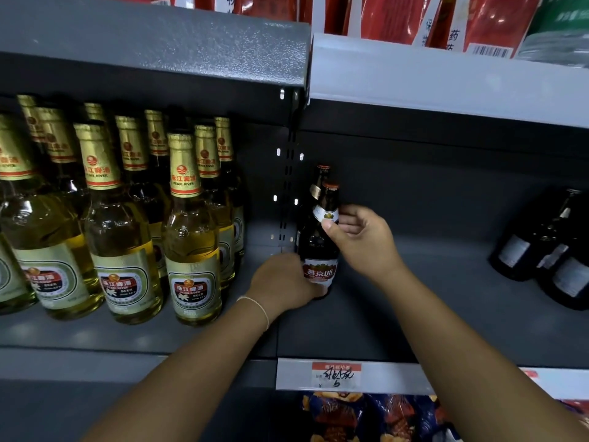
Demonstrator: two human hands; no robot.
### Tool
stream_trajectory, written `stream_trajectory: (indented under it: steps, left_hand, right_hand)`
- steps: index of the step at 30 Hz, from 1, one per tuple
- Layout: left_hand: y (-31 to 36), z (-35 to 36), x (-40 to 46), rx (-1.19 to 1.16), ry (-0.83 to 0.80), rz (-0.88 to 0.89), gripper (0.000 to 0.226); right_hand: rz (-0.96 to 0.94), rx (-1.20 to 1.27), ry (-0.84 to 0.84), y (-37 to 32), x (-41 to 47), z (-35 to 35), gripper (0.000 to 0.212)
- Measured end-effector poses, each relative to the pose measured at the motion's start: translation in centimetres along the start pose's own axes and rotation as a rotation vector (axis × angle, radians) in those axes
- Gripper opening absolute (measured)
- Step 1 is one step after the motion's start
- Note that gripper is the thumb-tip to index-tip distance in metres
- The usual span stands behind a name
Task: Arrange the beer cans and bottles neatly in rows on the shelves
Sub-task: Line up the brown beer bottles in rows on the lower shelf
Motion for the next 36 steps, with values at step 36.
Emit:
stream_trajectory:
  steps: [36]
  left_hand:
    - [31.6, 15.6, 2.8, -0.319, -0.037, 0.507, 0.051]
  right_hand:
    - [-0.006, -0.265, 0.649, 9.2, 9.3, -36.0, 0.029]
Point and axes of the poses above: each hand's wrist, its own x-axis towards the middle knuckle, its own z-axis out of the palm, y = z × x, the point moved 2 cm from there along x, towards the middle knuckle, and after that the axes turned 15 degrees about y, right-handed, at the moved point
